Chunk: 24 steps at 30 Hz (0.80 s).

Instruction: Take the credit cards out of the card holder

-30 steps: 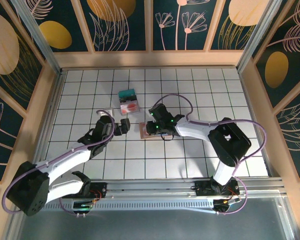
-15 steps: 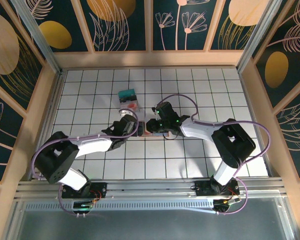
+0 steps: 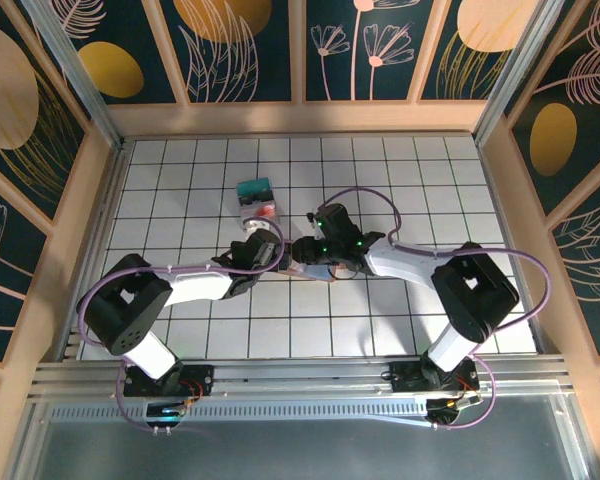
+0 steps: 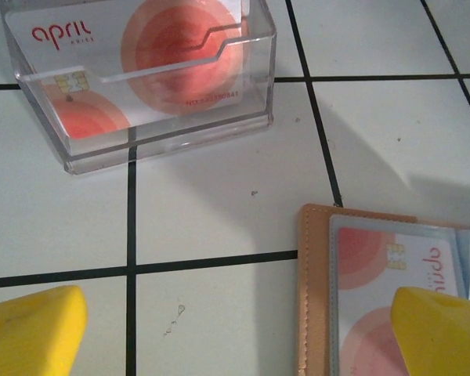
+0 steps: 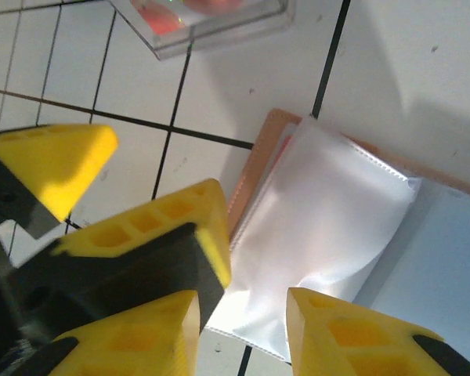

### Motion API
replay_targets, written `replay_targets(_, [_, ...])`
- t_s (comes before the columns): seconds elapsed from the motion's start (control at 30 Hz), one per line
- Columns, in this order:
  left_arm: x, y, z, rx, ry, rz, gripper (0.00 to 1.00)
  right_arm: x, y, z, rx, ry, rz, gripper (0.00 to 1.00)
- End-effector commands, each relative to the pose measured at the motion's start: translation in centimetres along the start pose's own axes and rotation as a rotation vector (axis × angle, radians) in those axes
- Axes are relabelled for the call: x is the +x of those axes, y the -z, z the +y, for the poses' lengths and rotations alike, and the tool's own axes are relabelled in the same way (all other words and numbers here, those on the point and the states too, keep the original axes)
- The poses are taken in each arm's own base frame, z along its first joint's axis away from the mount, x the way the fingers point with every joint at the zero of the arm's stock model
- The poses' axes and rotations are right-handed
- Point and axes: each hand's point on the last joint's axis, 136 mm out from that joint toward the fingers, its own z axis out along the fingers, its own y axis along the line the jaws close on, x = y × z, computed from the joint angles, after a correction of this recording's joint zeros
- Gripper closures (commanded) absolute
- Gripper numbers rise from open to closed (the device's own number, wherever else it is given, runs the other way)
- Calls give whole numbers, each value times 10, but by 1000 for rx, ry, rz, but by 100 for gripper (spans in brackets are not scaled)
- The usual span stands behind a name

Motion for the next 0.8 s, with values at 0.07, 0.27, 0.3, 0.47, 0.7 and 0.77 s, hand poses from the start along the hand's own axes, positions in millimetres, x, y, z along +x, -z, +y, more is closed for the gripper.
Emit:
replay_targets(0.07, [-3,-4,-11,30,8,-5,1,-16,21,-15,101,-28,-102,65])
replay_targets(0.27, [-11,-1,-29,76,-16,-11,1,-28,44,-34,216,-62,-192,64])
replay_targets(0.3, [-13,0,-34,93,-15,-12,1,-30,48,-36,226,-69,-208,64])
replay_targets(0.47, [-20,3,-57,153,-18,-18,1,-37,64,-43,256,-95,-268,64])
replay_targets(0.7, [-8,-7,-87,196,-59,22,1,-48,95,-55,300,-147,-382,64])
replay_targets(0.77, [-5,-8,-99,215,-64,29,1,-50,105,-58,303,-157,-411,64])
